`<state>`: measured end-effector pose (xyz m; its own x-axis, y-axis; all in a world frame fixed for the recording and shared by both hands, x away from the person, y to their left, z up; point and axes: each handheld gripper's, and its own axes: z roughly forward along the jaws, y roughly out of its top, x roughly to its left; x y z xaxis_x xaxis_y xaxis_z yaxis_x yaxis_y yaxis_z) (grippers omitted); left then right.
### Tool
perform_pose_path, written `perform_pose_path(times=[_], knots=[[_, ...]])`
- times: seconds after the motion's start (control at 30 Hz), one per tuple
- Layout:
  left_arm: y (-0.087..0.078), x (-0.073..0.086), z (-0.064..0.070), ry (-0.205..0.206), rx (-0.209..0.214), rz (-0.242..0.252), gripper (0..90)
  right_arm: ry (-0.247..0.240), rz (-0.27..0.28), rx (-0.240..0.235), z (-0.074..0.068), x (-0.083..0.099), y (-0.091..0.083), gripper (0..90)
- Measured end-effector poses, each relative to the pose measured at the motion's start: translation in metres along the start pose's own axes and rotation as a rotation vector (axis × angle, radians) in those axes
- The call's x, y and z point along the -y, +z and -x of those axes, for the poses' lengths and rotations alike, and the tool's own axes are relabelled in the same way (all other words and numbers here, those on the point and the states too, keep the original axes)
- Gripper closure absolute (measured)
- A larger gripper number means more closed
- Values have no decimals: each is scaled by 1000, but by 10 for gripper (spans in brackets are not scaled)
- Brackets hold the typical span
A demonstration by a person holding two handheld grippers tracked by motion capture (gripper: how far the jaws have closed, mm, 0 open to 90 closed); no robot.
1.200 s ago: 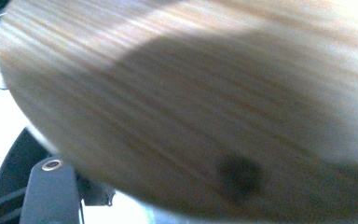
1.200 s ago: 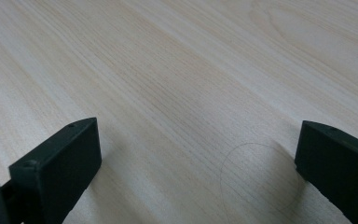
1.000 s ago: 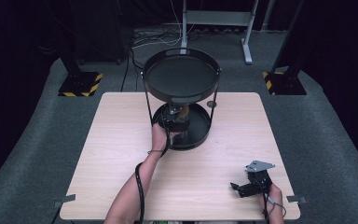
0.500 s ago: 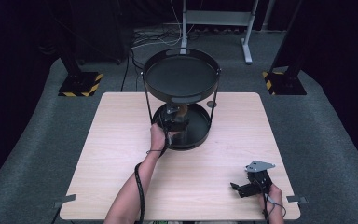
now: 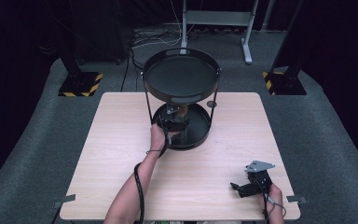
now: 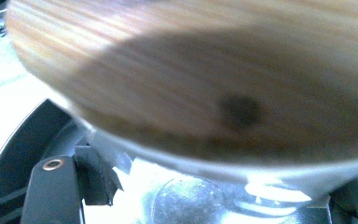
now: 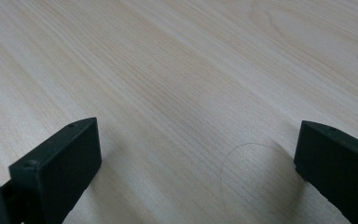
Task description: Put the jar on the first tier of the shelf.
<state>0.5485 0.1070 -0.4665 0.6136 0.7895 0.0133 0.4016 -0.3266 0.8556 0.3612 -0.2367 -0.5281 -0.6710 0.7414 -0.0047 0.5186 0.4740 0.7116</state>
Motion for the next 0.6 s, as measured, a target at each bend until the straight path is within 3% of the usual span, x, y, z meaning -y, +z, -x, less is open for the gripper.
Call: perform_pose_path(times=[0.3,0.33,0.37,0.4,0.6], knots=[[0,-2,-1,-2,8,-11,233,-1,0,-1,0,0,0,0],[0,-2,-1,-7,26,-25,233,-1,0,-1,0,0,0,0],[-3,-4,0,-7,31,-44,133,-1,0,-1,0,0,0,0],[-3,-4,0,-7,31,-44,99,-1,0,-1,0,0,0,0],[-23,-9,4,20,39,-80,20,-3,0,-2,0,0,0,0]])
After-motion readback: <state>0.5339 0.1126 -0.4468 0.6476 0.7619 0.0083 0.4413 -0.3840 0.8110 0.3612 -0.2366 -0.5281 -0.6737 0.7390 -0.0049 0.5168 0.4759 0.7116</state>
